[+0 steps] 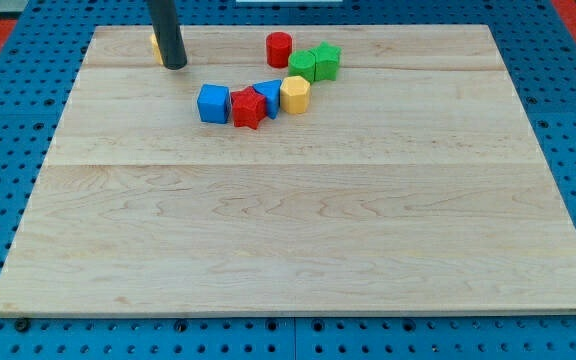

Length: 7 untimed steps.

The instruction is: Move the green blocks to the top of the blue cube

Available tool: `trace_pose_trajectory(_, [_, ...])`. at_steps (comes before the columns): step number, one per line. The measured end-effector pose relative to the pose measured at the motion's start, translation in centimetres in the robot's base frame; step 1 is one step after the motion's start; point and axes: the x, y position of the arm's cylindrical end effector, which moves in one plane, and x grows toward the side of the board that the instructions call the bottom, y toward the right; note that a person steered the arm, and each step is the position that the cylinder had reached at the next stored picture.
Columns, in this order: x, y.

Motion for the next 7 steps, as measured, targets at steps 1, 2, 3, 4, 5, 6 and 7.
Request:
trace_pose_trajectory(1, [0.0, 1.3])
trace_pose_trajectory(2, [0.0, 1.5])
trace_pose_trajectory(3, [-0.1, 1.5])
trace_pose_trajectory(4, [-0.2, 1.5])
trace_pose_trajectory(5, [-0.2, 3.2])
trace_pose_trajectory(6, [-1.2, 4.6])
trace_pose_trajectory(7, [-3.1, 4.8])
